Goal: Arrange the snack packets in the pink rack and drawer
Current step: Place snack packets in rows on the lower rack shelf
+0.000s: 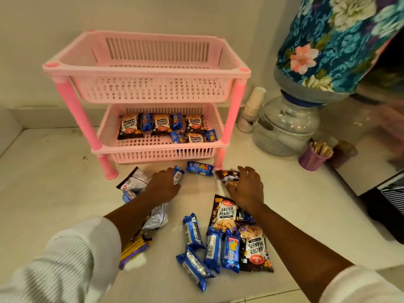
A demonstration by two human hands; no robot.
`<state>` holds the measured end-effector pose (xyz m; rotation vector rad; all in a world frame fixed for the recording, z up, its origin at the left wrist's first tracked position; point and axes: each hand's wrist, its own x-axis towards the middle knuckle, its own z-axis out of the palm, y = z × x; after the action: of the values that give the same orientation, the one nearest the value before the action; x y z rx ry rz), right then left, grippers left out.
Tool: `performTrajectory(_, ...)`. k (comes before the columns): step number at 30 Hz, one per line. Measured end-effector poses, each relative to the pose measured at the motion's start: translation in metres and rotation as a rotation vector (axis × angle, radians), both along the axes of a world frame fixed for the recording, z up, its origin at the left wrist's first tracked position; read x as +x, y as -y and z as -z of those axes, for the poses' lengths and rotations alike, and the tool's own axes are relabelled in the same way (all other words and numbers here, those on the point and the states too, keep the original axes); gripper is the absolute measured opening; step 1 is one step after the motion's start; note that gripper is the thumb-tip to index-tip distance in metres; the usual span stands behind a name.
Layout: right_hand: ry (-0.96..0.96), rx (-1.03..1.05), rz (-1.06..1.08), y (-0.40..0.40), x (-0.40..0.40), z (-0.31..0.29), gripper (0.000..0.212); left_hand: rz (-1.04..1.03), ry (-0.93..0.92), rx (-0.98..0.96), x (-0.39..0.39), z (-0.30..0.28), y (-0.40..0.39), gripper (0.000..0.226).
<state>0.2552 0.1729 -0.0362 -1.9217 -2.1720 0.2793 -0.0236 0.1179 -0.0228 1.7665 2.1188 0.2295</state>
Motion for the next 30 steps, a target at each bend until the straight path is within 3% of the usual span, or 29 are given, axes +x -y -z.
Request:
performTrajectory(3, -0.005, -0.185, -0.014, -0.009, -0.001, -0.003, 0.08, -0.05, -0.034, -0.08, 0.01, 0.01, -0.01, 0.064)
performTrajectory(5, 0.021, -0.234, -0.057, -0.015, -0.004, -0.005, 0.078, -0.102, 0.015, -0.073, 0.014, 0.013, -0.015, 0.061)
performTrajectory(9, 0.051, -0.226, -0.05, -0.024, -0.011, -0.006, 0.058, -0.16, 0.084, 0.003, 0.021, 0.017, -0.019, 0.051)
performTrajectory(14, 0.025, -0.144, -0.074, -0.032, -0.006, -0.001, 0.04, -0.163, 0.091, 0.032, 0.03, 0.015, -0.017, 0.058)
performTrajectory(22, -0.215, 0.033, -0.143, -0.03, 0.018, -0.001, 0.024, -0.22, 0.261, 0.139, 0.038, 0.003, 0.007, 0.064)
performTrajectory(25, -0.402, 0.09, -0.209, -0.025, 0.021, -0.004, 0.021, -0.307, 0.336, 0.111, 0.048, -0.009, 0.015, 0.044)
performTrajectory(27, -0.498, 0.121, -0.294, -0.023, 0.019, -0.011, 0.024, -0.405, 0.48, 0.047, 0.056, -0.021, 0.016, 0.033)
performTrajectory(30, -0.599, 0.137, -0.46, -0.021, 0.009, -0.028, 0.026, -0.641, 0.974, -0.036, 0.069, -0.042, 0.013, 0.024)
